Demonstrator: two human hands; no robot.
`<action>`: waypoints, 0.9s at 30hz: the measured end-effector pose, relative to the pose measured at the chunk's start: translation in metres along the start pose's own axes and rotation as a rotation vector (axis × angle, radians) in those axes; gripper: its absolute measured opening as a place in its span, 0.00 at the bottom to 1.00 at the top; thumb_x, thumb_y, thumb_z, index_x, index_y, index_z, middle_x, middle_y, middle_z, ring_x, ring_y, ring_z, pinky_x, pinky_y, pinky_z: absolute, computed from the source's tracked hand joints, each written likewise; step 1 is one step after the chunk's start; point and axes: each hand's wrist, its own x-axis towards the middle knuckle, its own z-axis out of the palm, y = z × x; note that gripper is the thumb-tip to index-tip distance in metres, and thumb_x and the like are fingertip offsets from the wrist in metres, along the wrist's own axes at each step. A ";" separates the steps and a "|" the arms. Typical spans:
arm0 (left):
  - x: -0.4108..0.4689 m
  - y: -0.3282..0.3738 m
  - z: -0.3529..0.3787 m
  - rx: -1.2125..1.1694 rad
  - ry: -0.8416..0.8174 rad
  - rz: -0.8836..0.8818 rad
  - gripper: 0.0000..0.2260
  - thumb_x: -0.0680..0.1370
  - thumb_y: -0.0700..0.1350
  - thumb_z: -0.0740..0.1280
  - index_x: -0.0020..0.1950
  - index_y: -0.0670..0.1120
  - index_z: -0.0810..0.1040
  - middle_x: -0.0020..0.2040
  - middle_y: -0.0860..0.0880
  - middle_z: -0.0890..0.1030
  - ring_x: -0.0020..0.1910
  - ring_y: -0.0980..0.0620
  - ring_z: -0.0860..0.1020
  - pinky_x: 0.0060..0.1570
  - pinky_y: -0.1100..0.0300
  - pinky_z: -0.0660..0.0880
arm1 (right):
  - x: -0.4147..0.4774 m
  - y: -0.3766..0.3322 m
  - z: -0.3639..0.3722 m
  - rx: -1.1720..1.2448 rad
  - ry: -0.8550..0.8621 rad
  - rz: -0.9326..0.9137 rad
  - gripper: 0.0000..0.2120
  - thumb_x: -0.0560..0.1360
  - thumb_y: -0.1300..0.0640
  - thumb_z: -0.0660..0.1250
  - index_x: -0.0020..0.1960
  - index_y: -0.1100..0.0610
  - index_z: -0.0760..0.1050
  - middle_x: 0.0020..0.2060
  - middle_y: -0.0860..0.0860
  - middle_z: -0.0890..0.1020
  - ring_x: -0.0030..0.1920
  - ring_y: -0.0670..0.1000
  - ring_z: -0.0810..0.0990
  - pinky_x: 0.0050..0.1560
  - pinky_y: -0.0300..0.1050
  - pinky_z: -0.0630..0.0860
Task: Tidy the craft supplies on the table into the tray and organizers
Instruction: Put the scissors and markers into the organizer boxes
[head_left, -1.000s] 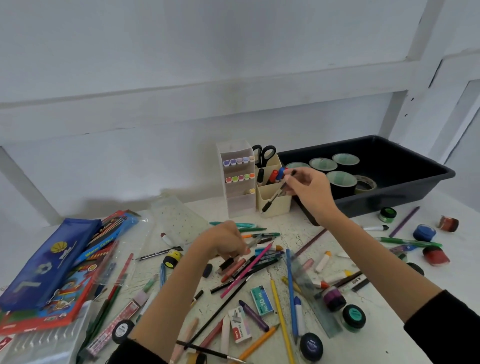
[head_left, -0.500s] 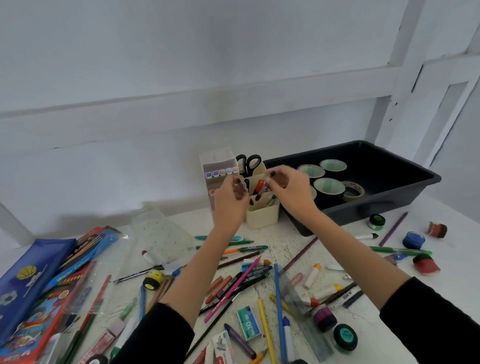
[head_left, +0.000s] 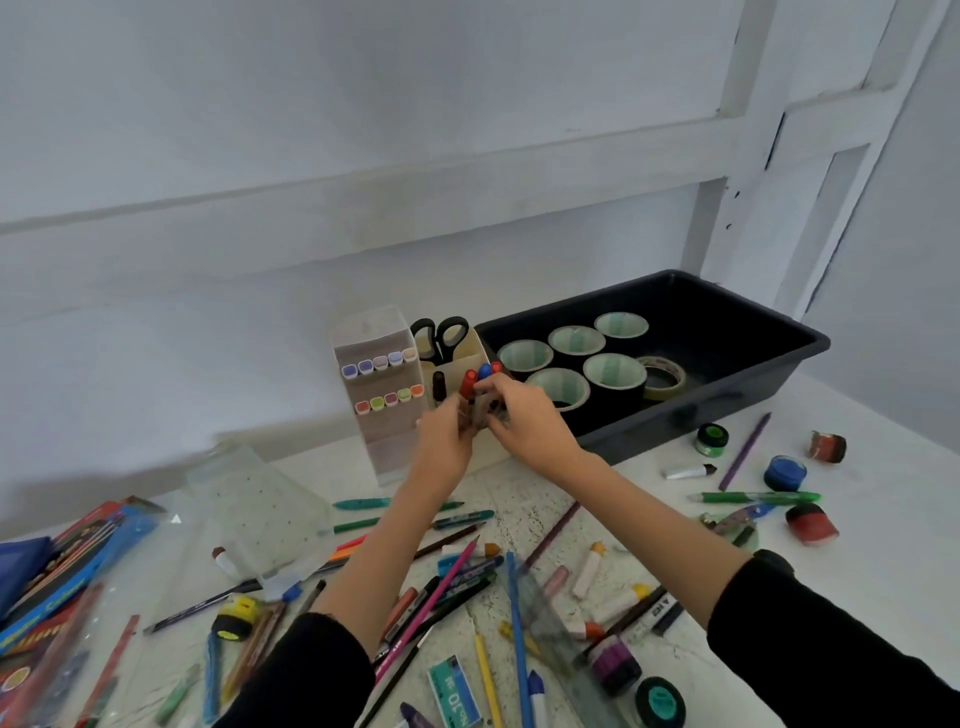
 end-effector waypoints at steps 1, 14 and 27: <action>0.000 -0.001 0.001 0.029 -0.015 -0.004 0.04 0.76 0.36 0.66 0.50 0.40 0.76 0.45 0.47 0.79 0.42 0.52 0.76 0.40 0.67 0.70 | 0.000 0.001 0.001 -0.011 -0.007 -0.005 0.17 0.73 0.65 0.65 0.62 0.57 0.73 0.55 0.53 0.80 0.55 0.52 0.78 0.54 0.48 0.77; -0.016 0.022 -0.021 0.015 0.008 -0.048 0.17 0.75 0.36 0.67 0.63 0.44 0.73 0.57 0.46 0.80 0.51 0.53 0.77 0.45 0.67 0.69 | -0.008 -0.001 -0.010 -0.157 0.046 -0.118 0.22 0.72 0.66 0.65 0.65 0.60 0.71 0.59 0.55 0.74 0.60 0.53 0.71 0.62 0.46 0.69; -0.092 0.038 -0.056 -0.180 0.040 -0.008 0.10 0.75 0.35 0.65 0.53 0.47 0.78 0.48 0.54 0.78 0.46 0.62 0.75 0.48 0.68 0.74 | -0.076 -0.009 -0.058 0.082 0.076 0.004 0.10 0.74 0.66 0.64 0.50 0.56 0.80 0.44 0.47 0.80 0.48 0.45 0.75 0.48 0.30 0.70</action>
